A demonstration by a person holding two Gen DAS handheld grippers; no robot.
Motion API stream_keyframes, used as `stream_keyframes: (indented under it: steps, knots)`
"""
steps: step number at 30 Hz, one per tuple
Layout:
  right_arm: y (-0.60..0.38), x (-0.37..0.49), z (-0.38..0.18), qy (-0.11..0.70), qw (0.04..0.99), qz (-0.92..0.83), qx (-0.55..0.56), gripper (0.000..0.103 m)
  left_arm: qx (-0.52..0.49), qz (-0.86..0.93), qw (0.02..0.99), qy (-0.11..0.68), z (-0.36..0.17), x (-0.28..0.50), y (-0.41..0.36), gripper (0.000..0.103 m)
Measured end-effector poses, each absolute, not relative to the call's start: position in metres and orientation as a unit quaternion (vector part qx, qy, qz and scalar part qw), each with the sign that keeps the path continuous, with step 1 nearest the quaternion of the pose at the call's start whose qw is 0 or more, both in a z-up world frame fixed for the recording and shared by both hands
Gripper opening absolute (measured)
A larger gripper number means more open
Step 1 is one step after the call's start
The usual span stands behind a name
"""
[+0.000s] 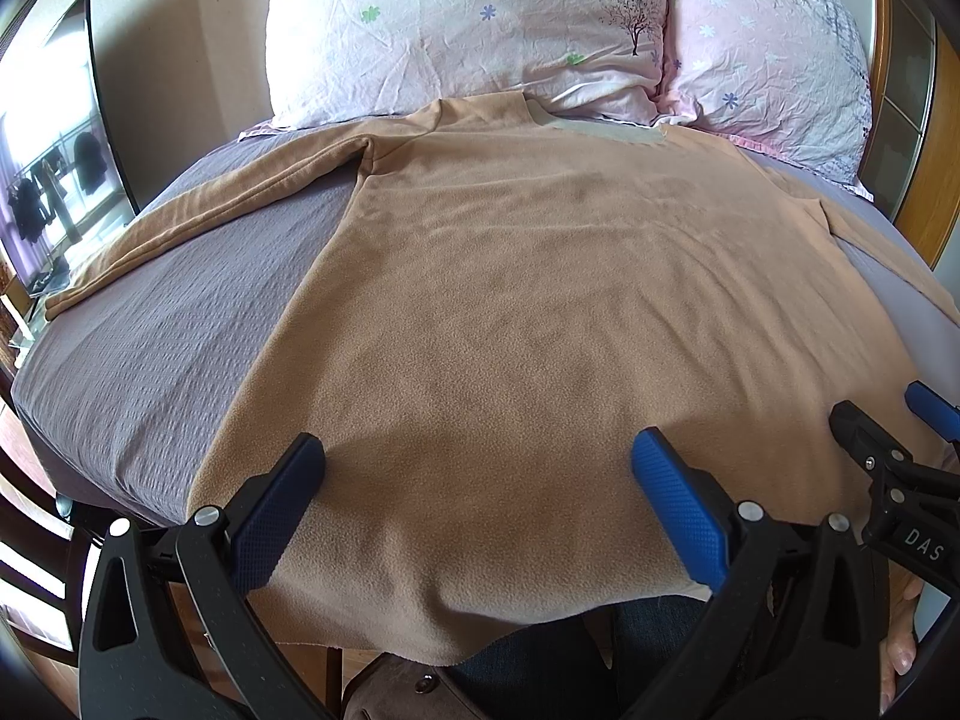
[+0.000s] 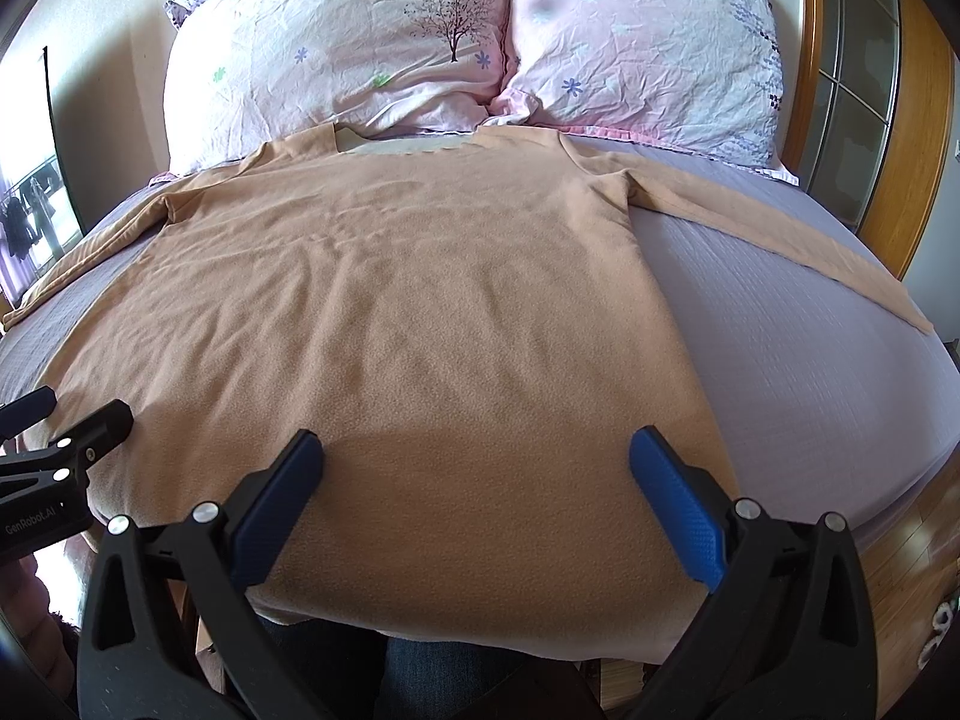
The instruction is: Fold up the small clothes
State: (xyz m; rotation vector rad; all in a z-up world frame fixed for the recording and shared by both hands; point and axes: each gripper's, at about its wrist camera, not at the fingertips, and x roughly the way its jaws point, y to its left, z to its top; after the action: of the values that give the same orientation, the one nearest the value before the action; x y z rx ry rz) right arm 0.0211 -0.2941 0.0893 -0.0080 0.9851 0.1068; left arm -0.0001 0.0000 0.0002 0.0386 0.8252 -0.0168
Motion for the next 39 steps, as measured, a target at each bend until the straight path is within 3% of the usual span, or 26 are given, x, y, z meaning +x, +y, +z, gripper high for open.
stream_keyframes:
  steps: [39]
  knots:
    - [-0.2961,0.015,0.0889,0.442,0.895,0.052,-0.001,0.101,0.019,-0.009,0.917,0.398,0.0004,0.0008,0.0002,0.102]
